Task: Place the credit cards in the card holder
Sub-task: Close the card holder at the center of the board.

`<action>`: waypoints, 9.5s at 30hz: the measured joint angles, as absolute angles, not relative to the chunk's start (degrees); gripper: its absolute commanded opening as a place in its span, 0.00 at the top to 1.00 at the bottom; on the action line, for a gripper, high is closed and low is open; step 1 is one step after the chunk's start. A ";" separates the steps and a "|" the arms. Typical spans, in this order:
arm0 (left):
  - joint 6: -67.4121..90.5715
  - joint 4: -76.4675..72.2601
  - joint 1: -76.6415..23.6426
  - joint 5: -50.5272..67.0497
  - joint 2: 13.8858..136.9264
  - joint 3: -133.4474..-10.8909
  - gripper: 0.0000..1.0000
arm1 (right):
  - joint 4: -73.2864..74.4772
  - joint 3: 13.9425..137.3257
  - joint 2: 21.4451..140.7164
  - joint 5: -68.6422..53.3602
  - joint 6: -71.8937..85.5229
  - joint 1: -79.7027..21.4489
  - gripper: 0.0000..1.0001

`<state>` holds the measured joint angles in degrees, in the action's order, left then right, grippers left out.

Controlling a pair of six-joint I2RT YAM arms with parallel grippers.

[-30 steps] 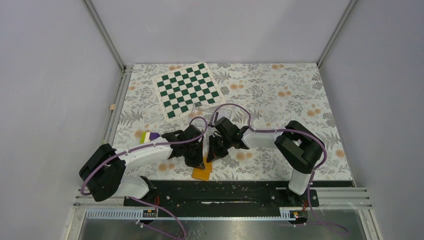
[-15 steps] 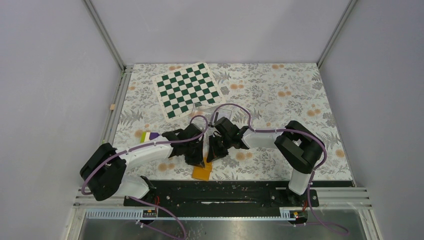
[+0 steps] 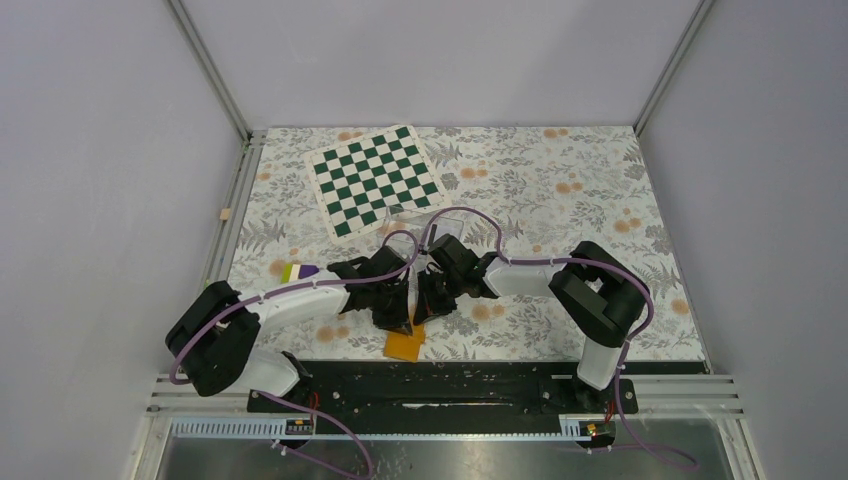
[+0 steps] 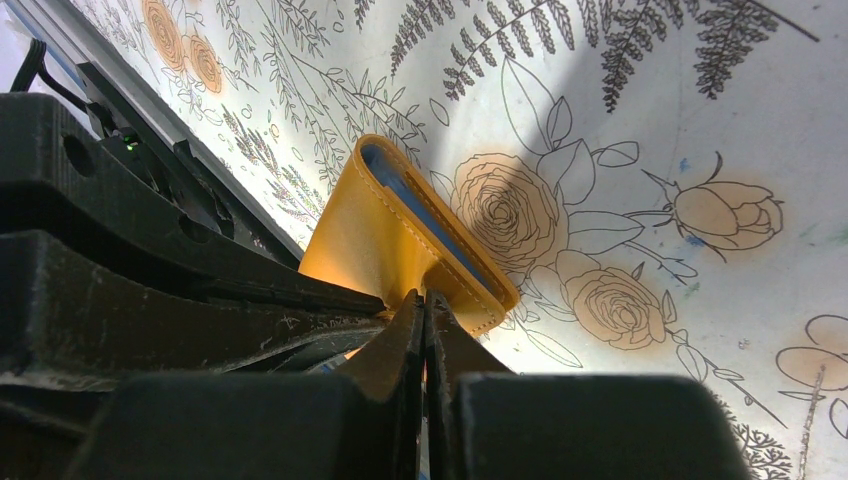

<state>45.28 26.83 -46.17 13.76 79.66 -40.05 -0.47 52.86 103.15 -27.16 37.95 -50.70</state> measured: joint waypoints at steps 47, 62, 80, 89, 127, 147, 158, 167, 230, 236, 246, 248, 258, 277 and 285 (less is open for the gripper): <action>45.95 28.34 -45.21 12.53 77.21 -38.46 1.00 | 0.56 50.85 96.97 -28.60 38.54 -50.70 0.97; 45.93 27.97 -44.77 13.23 77.21 -38.20 1.00 | -0.21 52.21 103.02 -31.00 39.70 -53.01 1.00; 45.82 28.45 -41.65 14.59 73.89 -37.85 0.79 | 4.03 55.22 104.55 -30.46 38.68 -53.39 1.00; 45.47 26.48 -40.75 20.67 73.97 -34.87 0.80 | 4.25 55.42 104.64 -30.46 38.61 -53.43 1.00; 45.08 24.99 -40.18 19.75 76.40 -35.57 1.00 | 3.99 55.44 104.55 -30.61 38.92 -53.65 0.91; 43.05 29.80 -40.18 17.54 75.09 -36.62 1.00 | 4.91 58.39 101.97 -28.27 39.00 -53.91 0.87; 41.93 31.00 -40.18 16.23 75.42 -37.06 1.00 | 5.78 59.46 104.66 -27.92 38.63 -53.91 0.89; 41.82 30.96 -40.18 16.25 75.77 -37.15 1.00 | 7.29 60.64 107.79 -27.92 38.59 -53.91 0.93; 38.81 31.44 -38.81 14.59 77.10 -38.24 1.00 | 3.11 60.14 105.84 -29.95 39.24 -55.68 1.00; 40.23 31.62 -38.39 14.68 77.19 -38.22 0.90 | 4.54 61.21 108.90 -29.23 39.33 -56.07 1.00; 38.83 33.30 -37.87 13.26 75.11 -38.68 0.51 | 9.21 63.29 110.65 -26.85 38.26 -56.21 1.00; 37.82 33.54 -37.45 12.97 74.37 -38.68 0.48 | 9.74 63.68 111.44 -26.89 38.28 -56.25 1.00; 34.92 34.83 -32.25 15.22 70.87 -38.87 0.42 | 10.07 64.05 111.24 -26.30 37.78 -56.58 0.98; 35.92 30.09 -21.23 23.57 75.31 -33.32 0.63 | 10.11 62.78 106.39 -24.97 39.55 -55.35 0.84; 44.16 25.76 -21.26 29.12 68.05 -24.16 0.65 | 10.37 63.64 108.18 -25.45 39.97 -53.32 0.83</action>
